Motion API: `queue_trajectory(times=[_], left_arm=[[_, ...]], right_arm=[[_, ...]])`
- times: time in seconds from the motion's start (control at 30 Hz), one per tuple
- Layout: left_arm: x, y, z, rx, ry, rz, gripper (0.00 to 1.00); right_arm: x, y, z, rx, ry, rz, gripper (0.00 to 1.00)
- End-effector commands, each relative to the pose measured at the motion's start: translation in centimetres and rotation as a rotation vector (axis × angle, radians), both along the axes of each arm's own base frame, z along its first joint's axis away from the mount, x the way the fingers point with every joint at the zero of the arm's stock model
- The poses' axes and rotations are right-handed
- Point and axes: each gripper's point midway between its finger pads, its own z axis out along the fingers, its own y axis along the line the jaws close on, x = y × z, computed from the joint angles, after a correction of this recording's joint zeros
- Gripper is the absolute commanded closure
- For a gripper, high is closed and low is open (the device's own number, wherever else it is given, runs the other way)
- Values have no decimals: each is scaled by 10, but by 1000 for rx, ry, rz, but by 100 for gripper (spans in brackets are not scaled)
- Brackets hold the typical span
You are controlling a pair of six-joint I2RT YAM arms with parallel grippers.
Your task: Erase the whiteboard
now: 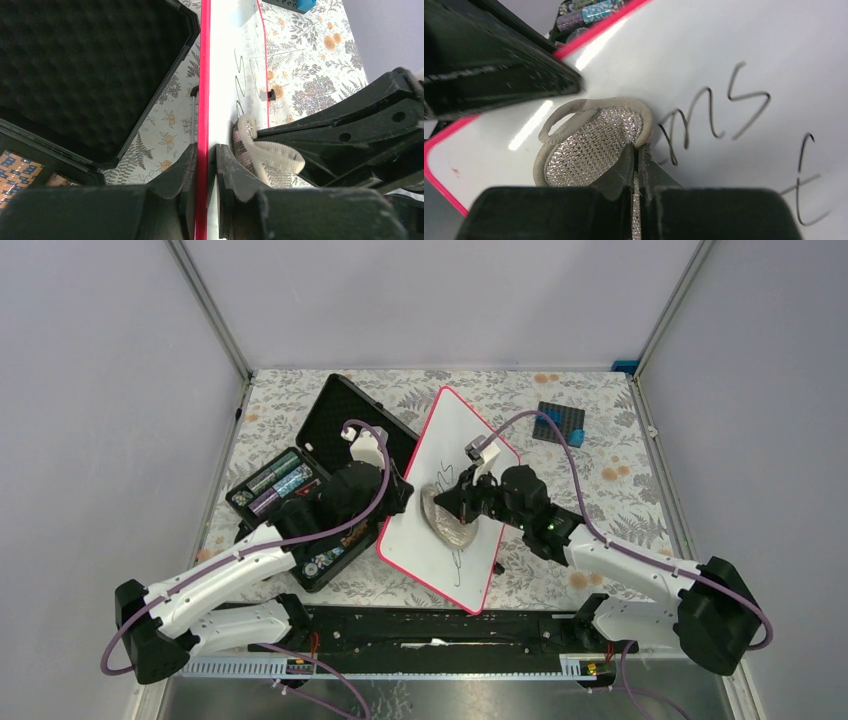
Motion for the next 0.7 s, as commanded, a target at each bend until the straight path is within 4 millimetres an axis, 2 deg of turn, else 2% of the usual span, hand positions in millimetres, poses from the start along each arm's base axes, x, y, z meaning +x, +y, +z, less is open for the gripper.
queue_trajectory(times=[0.0, 0.07, 0.17, 0.27, 0.33, 0.53, 0.6, 0.67], left_arm=[[-10, -9, 17, -49, -36, -58, 100], [-10, -8, 18, -53, -40, -57, 100], [-10, -7, 18, -50, -42, -56, 100], [-11, -8, 16, -49, -39, -60, 100], [-11, -9, 16, -52, -35, -63, 100], [-13, -11, 14, -64, -27, -70, 100], [-14, -11, 14, -66, -27, -73, 100], [-13, -11, 14, -65, -27, -74, 100]], right_arm=[[-10, -44, -82, -164, 141, -117, 100], [-16, -55, -96, -186, 167, -145, 100], [-19, -63, -104, -199, 183, -166, 100], [-14, -52, -90, -171, 169, -144, 100], [-9, -37, -69, -127, 148, -105, 100], [3, 11, 34, 104, 14, 39, 100], [8, 21, 52, 135, -18, 61, 100], [19, 28, 52, 117, -20, 49, 100]])
